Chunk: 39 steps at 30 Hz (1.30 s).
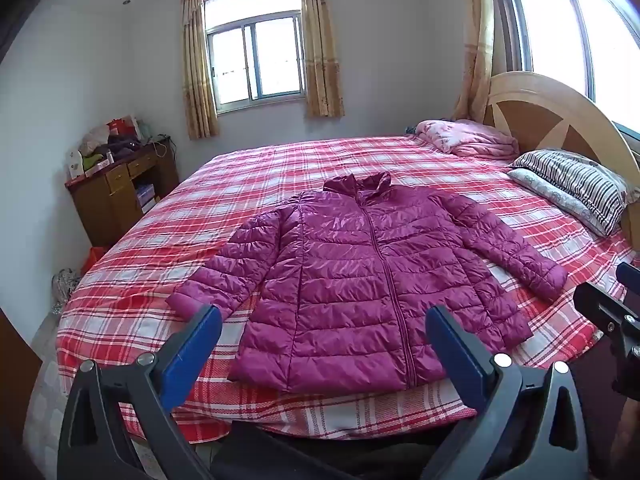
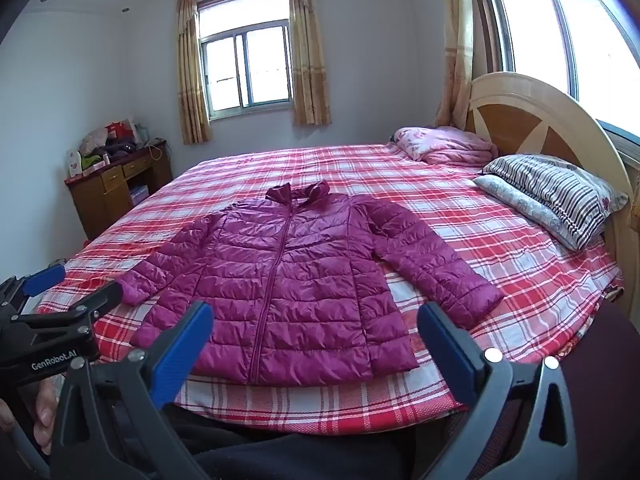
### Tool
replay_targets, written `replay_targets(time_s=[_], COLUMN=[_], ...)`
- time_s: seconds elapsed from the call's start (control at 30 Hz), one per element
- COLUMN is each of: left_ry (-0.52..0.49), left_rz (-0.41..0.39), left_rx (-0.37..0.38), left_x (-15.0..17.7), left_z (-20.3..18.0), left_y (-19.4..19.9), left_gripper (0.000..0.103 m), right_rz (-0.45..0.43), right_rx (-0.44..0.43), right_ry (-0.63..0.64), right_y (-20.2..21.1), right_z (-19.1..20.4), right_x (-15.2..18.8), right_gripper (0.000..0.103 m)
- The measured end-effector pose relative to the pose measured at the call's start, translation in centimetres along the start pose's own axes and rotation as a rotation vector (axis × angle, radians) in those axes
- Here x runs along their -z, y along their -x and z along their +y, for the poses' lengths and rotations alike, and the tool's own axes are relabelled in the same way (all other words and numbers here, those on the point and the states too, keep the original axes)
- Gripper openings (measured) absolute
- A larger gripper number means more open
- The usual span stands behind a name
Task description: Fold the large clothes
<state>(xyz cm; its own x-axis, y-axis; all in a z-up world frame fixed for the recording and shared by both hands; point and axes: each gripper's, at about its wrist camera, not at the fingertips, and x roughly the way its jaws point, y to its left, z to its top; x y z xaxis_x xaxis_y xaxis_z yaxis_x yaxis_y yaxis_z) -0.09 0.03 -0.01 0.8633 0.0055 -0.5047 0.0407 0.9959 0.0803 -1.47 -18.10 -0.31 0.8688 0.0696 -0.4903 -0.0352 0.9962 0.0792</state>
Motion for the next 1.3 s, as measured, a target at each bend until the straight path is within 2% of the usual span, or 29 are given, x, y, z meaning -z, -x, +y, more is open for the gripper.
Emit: replay_targets(time_s=[1.3], left_ry=[0.022], left_rz=[0.021], left_rx=[0.007], left_x=[0.0], left_z=[0.2], left_y=[-0.5], left_gripper=[0.102], right_rz=[0.021], right_rx=[0.0], right_ry=[-0.006], right_y=[-0.9], right_z=[-0.5], right_x=[0.4], right_gripper=[0.103])
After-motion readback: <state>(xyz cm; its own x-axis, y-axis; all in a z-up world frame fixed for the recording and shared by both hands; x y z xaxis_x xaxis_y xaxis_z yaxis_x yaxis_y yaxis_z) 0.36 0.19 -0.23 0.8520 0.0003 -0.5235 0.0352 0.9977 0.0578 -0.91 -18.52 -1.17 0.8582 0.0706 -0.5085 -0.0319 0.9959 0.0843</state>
